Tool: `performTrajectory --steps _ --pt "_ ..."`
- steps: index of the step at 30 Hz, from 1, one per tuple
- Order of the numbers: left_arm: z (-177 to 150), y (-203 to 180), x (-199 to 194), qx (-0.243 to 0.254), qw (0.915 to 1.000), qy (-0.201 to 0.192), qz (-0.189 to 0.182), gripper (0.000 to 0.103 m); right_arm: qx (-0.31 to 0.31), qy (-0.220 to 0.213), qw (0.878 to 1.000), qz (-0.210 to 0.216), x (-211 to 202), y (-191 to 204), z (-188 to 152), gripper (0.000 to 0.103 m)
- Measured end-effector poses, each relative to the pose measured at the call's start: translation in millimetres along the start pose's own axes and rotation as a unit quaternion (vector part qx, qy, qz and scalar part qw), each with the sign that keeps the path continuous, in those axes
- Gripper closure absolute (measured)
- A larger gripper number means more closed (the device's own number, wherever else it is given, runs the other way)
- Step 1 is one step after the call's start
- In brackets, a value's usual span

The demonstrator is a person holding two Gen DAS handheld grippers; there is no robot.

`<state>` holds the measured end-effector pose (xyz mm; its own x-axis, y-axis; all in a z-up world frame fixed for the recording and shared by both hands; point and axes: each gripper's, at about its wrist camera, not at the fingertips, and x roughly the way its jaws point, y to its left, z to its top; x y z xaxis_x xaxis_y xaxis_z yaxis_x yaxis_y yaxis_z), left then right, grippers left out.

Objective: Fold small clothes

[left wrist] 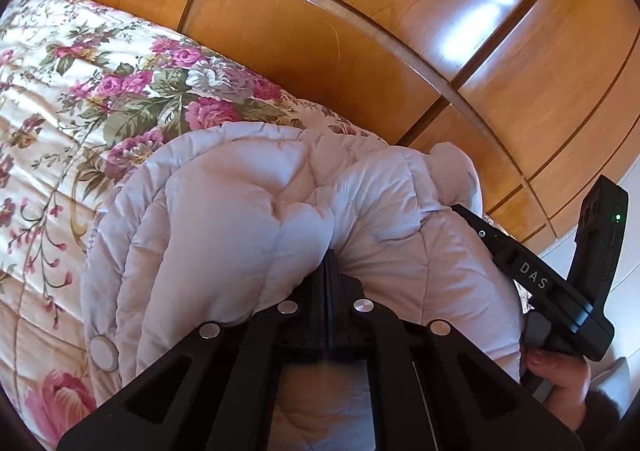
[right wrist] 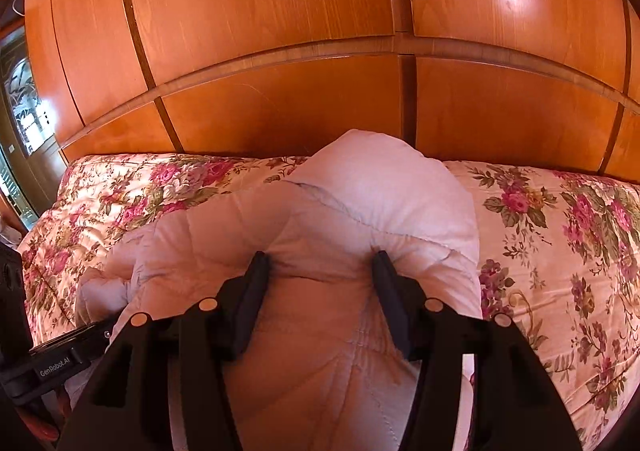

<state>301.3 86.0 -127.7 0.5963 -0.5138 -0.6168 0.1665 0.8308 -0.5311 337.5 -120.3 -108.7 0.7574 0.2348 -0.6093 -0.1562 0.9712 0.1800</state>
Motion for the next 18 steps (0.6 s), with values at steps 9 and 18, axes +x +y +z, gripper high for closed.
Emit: performTrajectory --steps 9,18 --pt "-11 -7 -25 0.022 0.9989 -0.036 0.02 0.101 -0.041 -0.011 0.999 -0.023 -22 16 -4 0.047" --pt "-32 -14 -73 0.031 0.9968 -0.062 0.039 0.101 -0.005 -0.05 0.999 -0.017 -87 7 -30 0.028"
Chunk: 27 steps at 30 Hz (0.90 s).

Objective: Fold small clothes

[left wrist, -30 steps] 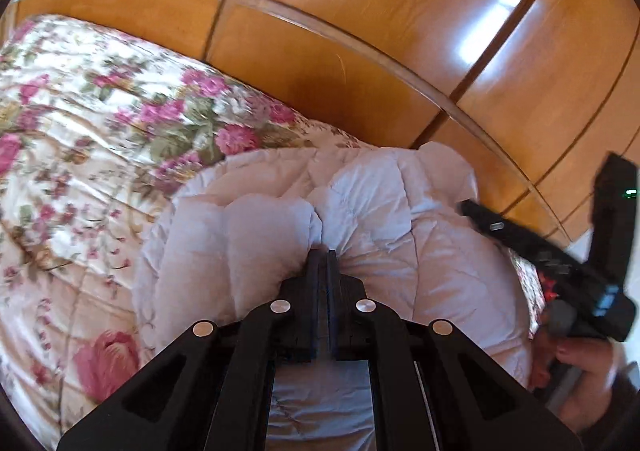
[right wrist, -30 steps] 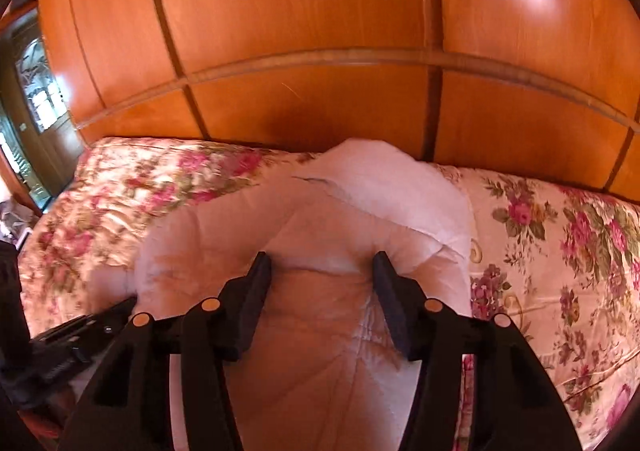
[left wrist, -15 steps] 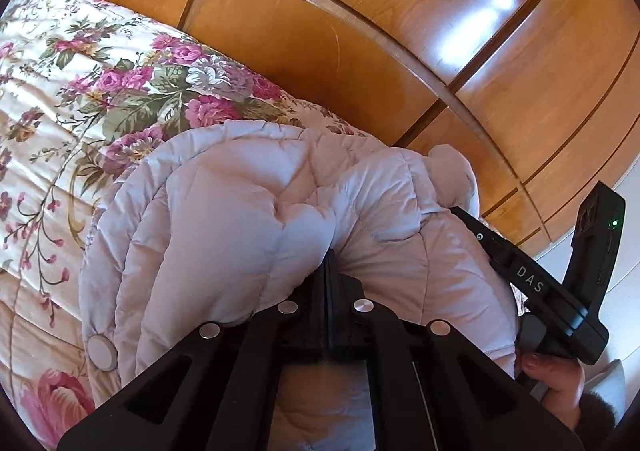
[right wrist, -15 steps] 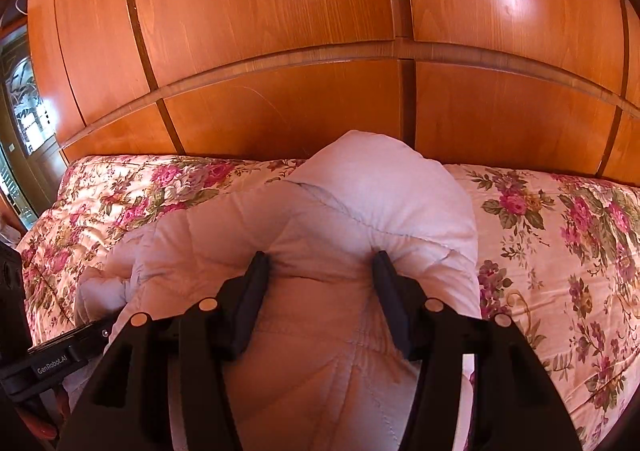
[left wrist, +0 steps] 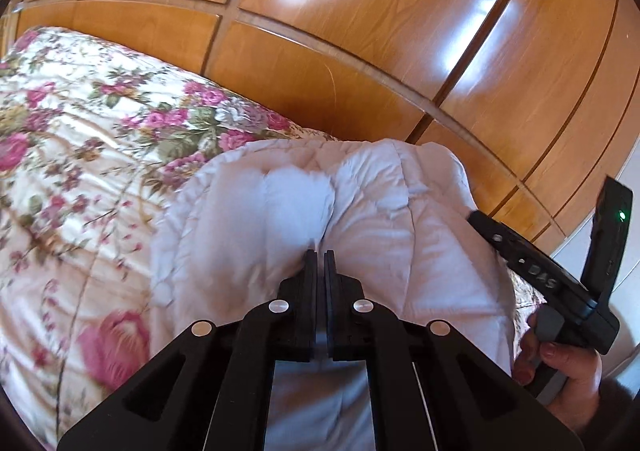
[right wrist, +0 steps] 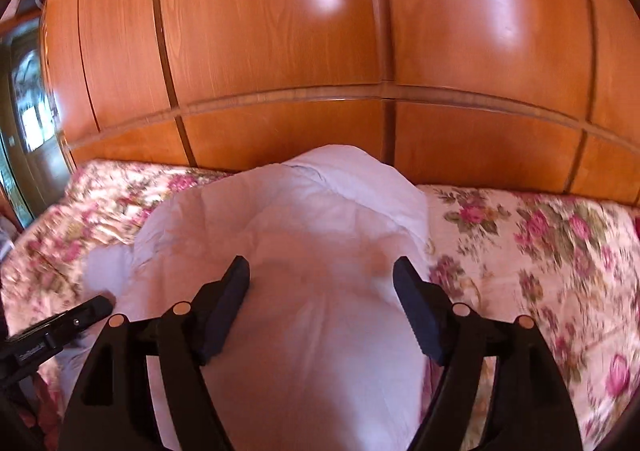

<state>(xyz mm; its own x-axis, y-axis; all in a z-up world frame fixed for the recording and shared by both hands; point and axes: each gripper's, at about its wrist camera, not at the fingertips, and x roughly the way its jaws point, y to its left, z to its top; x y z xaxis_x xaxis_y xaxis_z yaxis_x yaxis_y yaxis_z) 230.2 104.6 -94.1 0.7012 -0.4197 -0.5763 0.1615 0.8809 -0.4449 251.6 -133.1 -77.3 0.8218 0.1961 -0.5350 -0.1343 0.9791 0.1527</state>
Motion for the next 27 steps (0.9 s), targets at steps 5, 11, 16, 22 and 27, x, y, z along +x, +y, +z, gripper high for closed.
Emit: performTrajectory --steps 5,11,16,22,27 --pt "-14 7 -29 -0.005 0.9996 -0.018 0.019 0.1 0.01 0.012 1.0 -0.003 -28 -5 -28 0.026" --pt "-30 9 -22 0.029 0.9986 0.003 0.043 0.1 0.049 0.057 0.997 0.016 -20 -13 -50 0.019" --pt "-27 10 -23 0.042 0.9981 0.026 0.036 0.1 0.077 0.084 0.993 0.022 -24 -22 -55 0.01" --pt "-27 19 -38 0.007 0.9991 0.041 0.004 0.1 0.067 0.089 0.994 0.019 -34 -20 -61 0.008" --pt "-28 11 -49 0.024 0.9989 0.04 -0.004 0.051 0.041 0.088 0.995 0.004 -40 -13 -61 0.006"
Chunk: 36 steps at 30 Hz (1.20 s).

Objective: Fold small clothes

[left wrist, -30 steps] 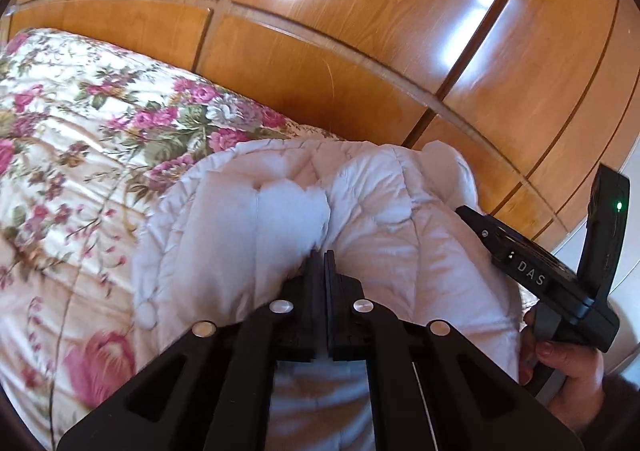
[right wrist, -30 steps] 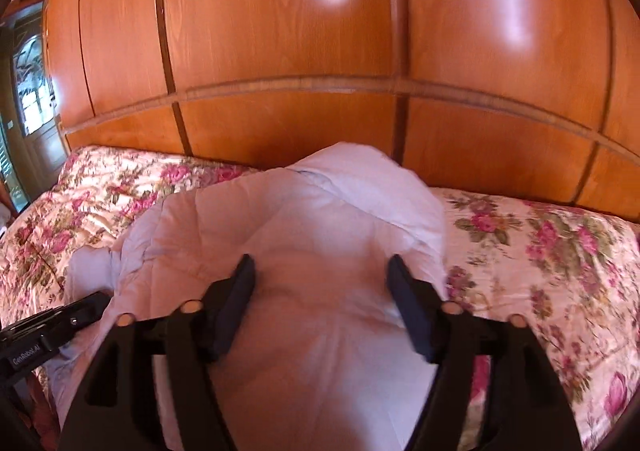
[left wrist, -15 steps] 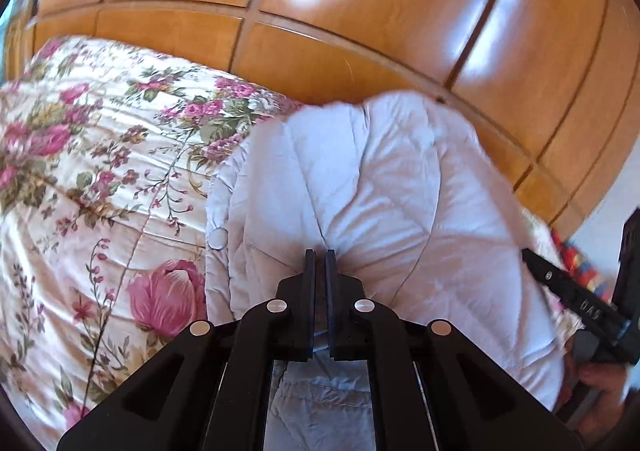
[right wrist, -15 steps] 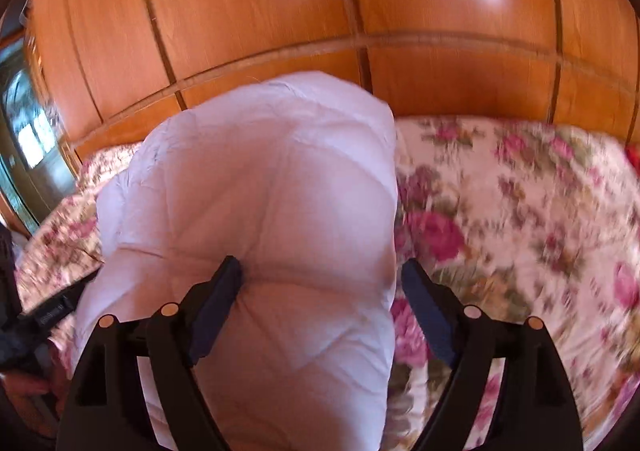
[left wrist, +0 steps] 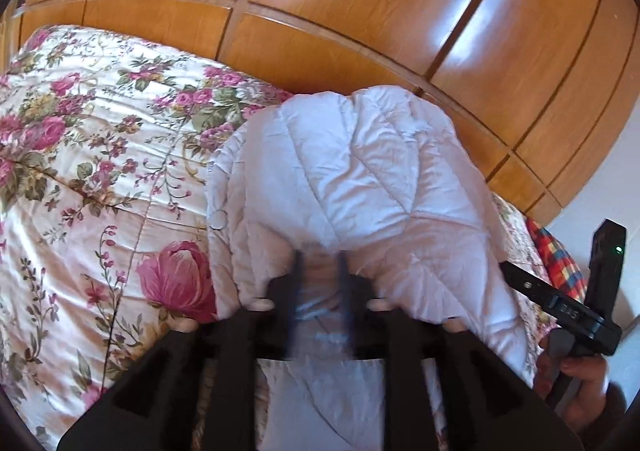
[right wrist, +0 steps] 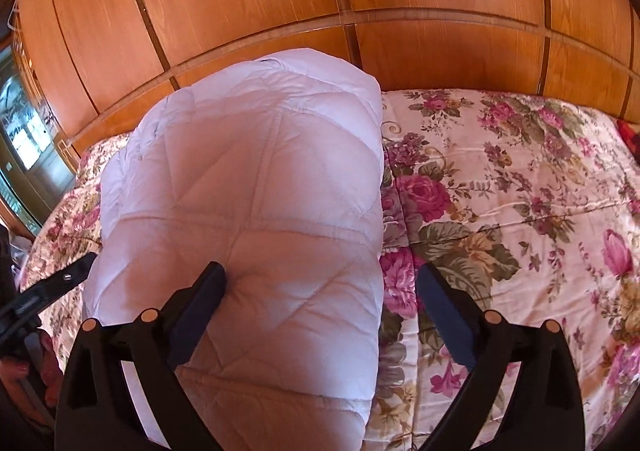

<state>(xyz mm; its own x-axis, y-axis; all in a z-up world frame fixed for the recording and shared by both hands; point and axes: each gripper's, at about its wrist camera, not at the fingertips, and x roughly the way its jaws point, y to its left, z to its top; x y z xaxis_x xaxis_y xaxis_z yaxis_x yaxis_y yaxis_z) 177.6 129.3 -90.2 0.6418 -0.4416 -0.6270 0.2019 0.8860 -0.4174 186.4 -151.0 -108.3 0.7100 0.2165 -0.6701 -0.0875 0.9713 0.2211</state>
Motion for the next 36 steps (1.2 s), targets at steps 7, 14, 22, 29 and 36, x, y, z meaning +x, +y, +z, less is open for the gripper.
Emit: performTrajectory --steps 7,14,22,29,36 --pt "-10 -1 5 -0.009 0.9992 0.032 -0.021 0.014 -0.014 0.004 1.0 0.003 -3 5 -3 0.005" --pt "-7 17 16 -0.068 0.9937 0.06 -0.067 0.013 0.007 0.019 1.0 0.023 -4 1 -3 0.003" --pt "1 28 34 -0.099 0.9846 0.096 -0.107 0.012 0.041 0.045 0.997 0.054 3 -7 -2 0.002" --pt "5 36 47 -0.096 0.9797 0.119 -0.13 0.01 0.059 0.063 0.994 0.073 10 -11 0 0.002" --pt "17 42 52 -0.081 0.9823 0.109 -0.129 0.01 0.057 0.07 0.993 0.079 12 -12 3 0.002"
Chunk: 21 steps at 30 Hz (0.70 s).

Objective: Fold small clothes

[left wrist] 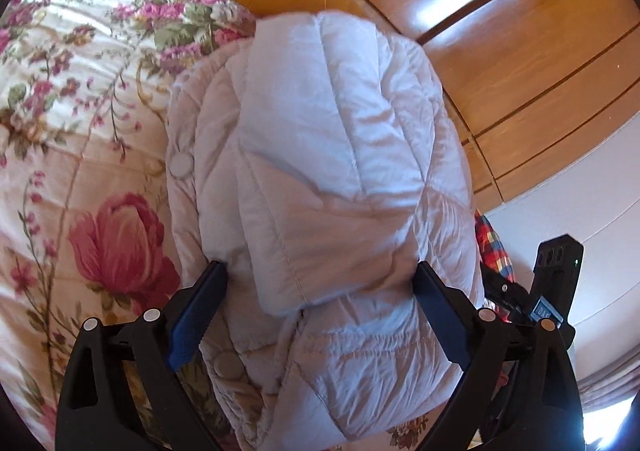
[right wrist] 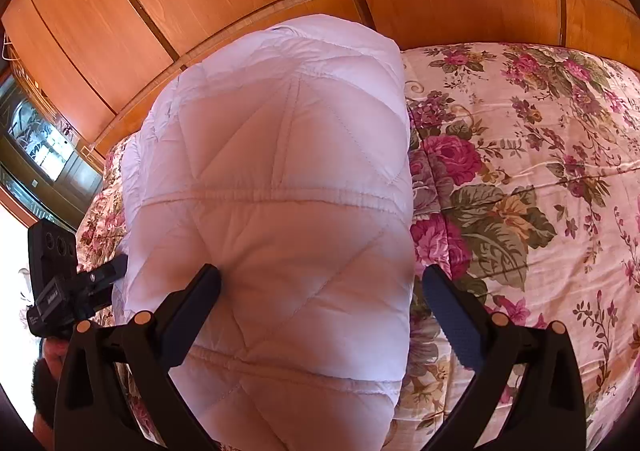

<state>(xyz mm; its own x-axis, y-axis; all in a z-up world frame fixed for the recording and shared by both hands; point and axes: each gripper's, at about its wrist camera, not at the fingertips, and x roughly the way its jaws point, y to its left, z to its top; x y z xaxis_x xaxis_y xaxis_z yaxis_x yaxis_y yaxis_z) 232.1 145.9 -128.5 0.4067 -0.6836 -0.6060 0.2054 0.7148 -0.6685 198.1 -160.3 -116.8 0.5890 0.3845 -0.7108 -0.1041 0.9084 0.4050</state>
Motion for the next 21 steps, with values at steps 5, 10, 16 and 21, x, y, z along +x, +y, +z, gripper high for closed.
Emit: performTrajectory --steps 5,10,16,21 --pt "10 -3 7 0.032 0.9992 0.007 0.023 0.01 0.012 0.009 1.0 0.02 3 -6 2 0.002" --pt "14 5 10 0.033 0.9991 0.013 0.022 0.006 0.055 0.029 0.995 0.075 12 -24 2 0.002" --pt "8 14 10 0.018 0.9993 0.032 -0.011 0.005 0.093 0.04 0.987 0.128 25 -41 2 0.002" --pt "13 21 20 -0.013 0.998 0.044 -0.042 0.004 0.128 0.055 0.975 0.174 39 -54 8 0.002"
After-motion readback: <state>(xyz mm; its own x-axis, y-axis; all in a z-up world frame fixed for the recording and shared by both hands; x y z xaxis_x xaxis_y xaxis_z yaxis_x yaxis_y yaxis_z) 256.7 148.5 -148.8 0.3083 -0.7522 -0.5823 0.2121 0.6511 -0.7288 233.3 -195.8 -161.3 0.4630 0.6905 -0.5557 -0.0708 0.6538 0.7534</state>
